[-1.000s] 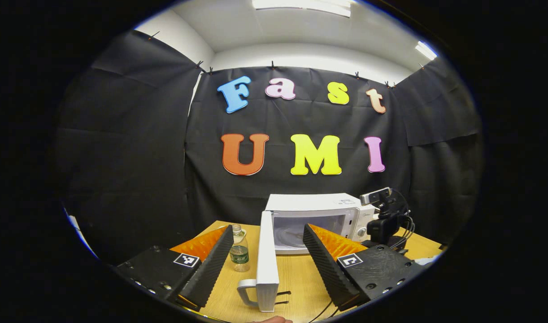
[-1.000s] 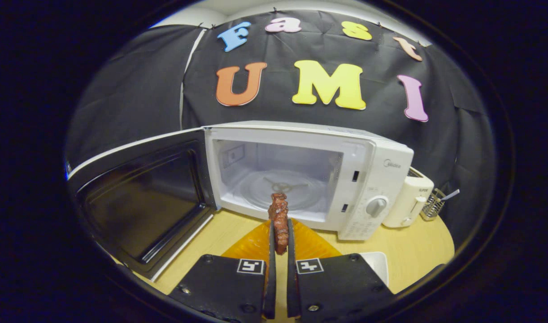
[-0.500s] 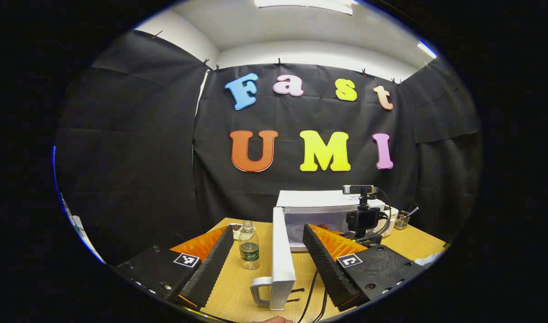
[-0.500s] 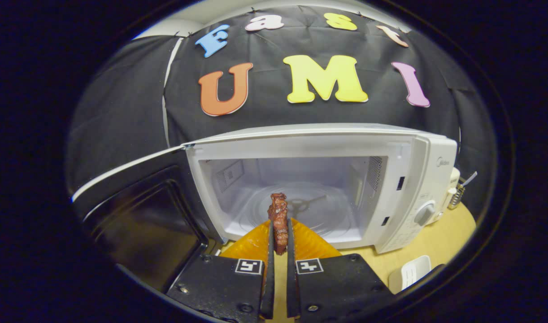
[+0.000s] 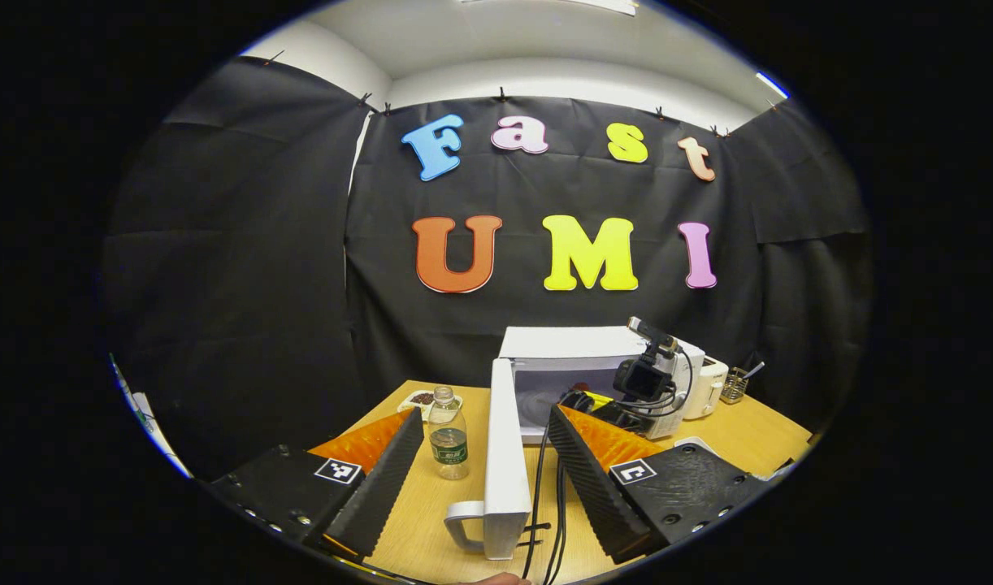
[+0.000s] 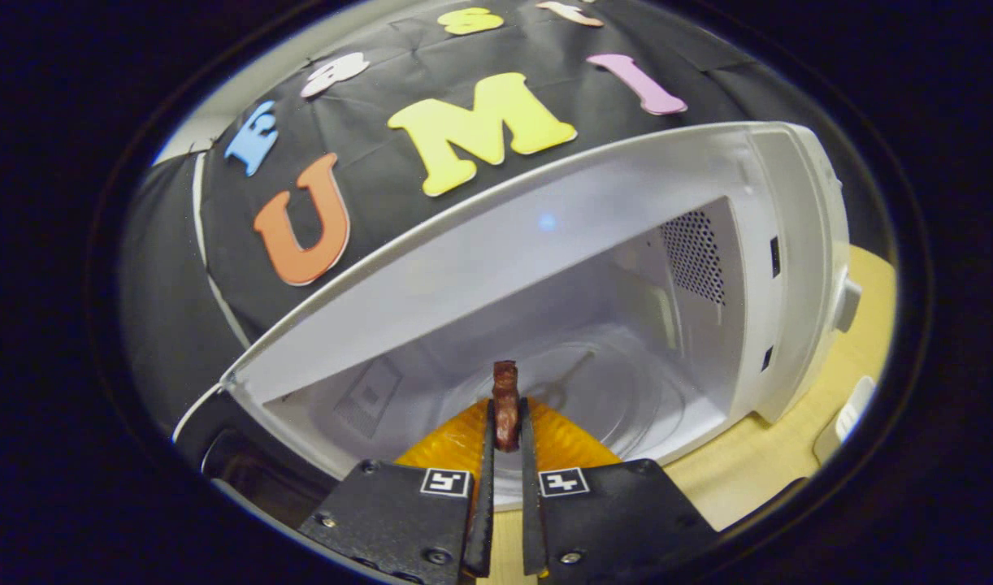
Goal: Open the microwave oven with the left hand, put the food in, and close the microwave oven.
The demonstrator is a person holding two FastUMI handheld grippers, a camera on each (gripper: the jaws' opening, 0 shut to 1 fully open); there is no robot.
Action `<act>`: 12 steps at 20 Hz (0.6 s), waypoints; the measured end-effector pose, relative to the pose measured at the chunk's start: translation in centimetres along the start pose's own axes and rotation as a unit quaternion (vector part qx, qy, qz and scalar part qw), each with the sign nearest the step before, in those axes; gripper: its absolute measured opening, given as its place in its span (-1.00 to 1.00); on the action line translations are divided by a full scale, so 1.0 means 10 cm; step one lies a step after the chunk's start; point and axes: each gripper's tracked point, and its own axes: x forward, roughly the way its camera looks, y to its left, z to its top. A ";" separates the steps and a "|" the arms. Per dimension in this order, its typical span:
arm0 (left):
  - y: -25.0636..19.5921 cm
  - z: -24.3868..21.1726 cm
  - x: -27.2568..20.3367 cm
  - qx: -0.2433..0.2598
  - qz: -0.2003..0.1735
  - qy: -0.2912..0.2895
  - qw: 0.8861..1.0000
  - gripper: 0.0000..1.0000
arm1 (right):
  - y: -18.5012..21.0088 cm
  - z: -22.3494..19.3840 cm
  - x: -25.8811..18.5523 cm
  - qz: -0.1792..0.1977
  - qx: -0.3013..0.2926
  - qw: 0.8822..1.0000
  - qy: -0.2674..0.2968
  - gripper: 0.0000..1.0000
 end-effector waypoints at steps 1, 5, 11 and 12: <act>0.01 0.00 -0.01 -0.001 0.001 0.002 1.000 0.91 | 0.02 0.01 0.05 -0.007 0.012 1.000 -0.014 -0.64; 0.02 0.01 -0.09 0.006 -0.001 0.000 1.000 0.90 | -0.19 -0.21 0.15 -0.056 -0.009 0.998 -0.012 0.53; 0.08 -0.05 -0.13 0.001 0.000 0.001 1.000 0.91 | -0.27 -0.16 0.03 -0.055 -0.014 0.998 -0.010 0.87; 0.11 -0.06 -0.14 0.001 0.004 0.001 1.000 0.90 | -0.26 -0.15 -0.02 -0.054 -0.018 0.998 -0.011 0.87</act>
